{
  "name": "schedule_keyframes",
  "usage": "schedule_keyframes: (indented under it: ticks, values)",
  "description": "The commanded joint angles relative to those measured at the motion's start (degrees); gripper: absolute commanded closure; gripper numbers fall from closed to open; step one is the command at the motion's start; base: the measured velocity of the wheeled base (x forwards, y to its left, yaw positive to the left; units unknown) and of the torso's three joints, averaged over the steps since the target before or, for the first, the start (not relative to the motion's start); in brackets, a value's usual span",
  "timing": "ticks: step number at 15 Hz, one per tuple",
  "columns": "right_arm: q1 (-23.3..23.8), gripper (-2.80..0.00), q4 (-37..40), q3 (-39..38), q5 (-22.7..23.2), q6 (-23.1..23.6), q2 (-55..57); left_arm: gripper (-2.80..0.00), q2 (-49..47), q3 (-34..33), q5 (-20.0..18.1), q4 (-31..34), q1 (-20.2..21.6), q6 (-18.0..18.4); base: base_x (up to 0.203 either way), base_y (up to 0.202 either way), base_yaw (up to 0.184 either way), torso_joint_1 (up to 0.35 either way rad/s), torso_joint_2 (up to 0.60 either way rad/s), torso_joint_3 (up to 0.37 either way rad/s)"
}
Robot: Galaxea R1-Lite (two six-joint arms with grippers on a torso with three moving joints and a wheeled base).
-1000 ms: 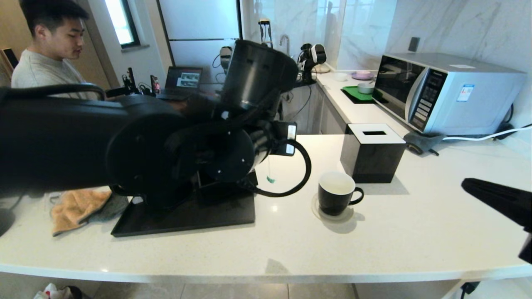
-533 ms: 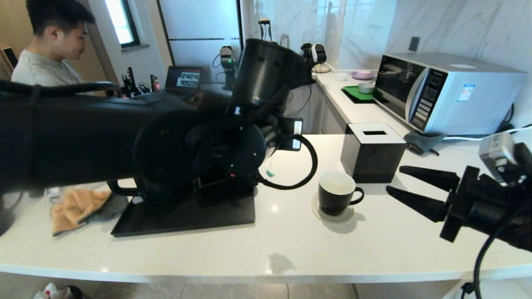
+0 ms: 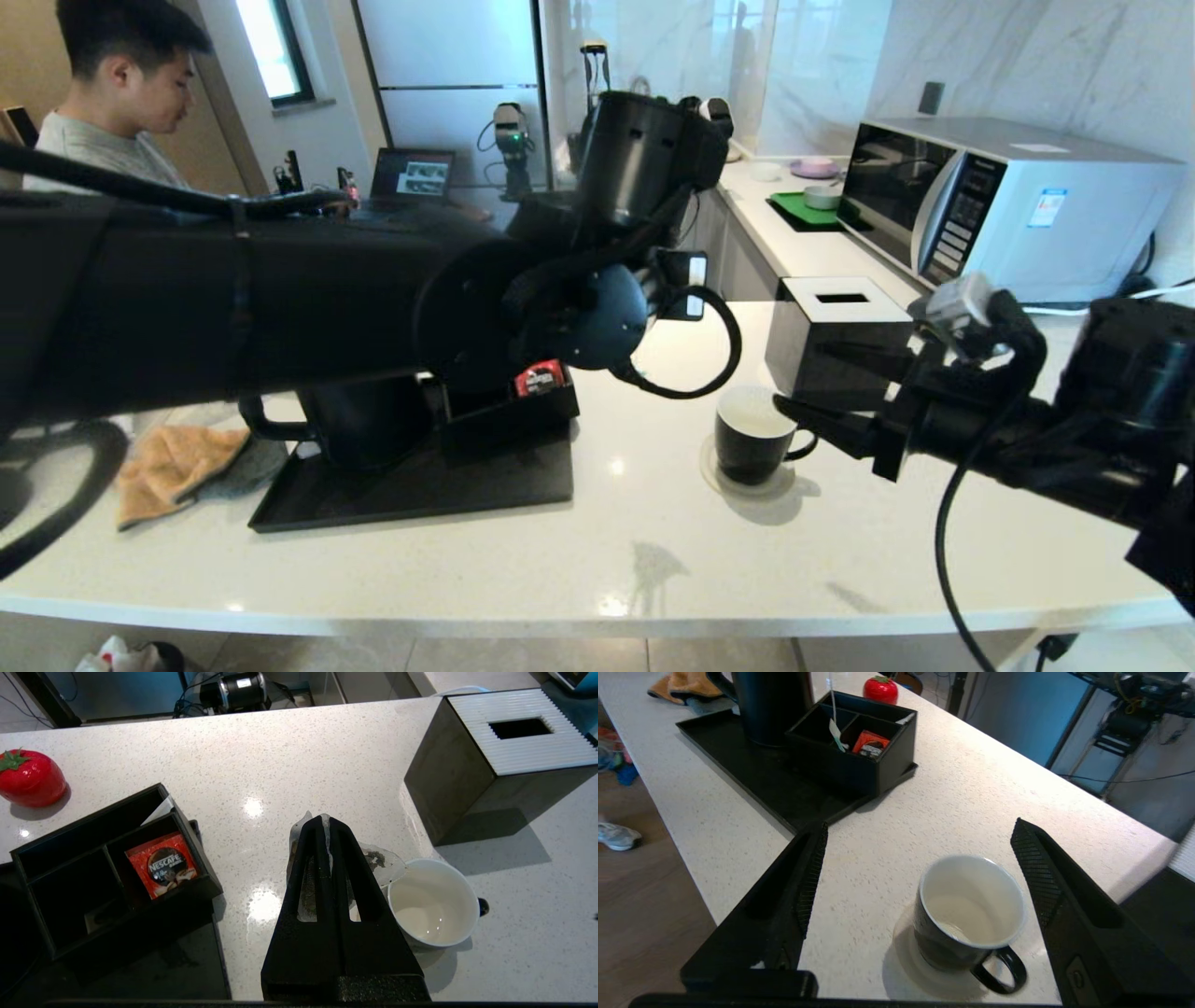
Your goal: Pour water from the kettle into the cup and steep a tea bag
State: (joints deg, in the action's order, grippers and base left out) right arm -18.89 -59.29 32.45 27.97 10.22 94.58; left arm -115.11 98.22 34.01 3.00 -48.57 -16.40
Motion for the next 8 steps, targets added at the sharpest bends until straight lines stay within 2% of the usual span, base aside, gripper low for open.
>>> schedule_keyframes:
  ticks: [1, 3, 8]
  values:
    - [-1.3, -2.8, -1.1, 2.5, 0.2, -0.5, 4.5, 0.0, -1.6, 1.2, 0.2, 0.0, 0.5, -0.2, 0.0, 0.0, 0.0, 0.0, 0.0, 0.0]
    - [-2.8, -2.8, -4.5, 4.1, 0.2, -1.2, 8.5, 0.0, -2.3, 2.7, 0.4, 0.0, 1.1, -0.3, 0.0, 0.0, 0.0, 0.0, 0.0, 0.0]
    - [-6.1, -2.8, -19.2, 5.0, 0.2, -7.1, 16.9, 0.0, -3.3, 4.3, 0.3, 0.0, 2.5, -0.5, 0.0, 0.0, 0.0, 0.0, 0.0, 0.0]
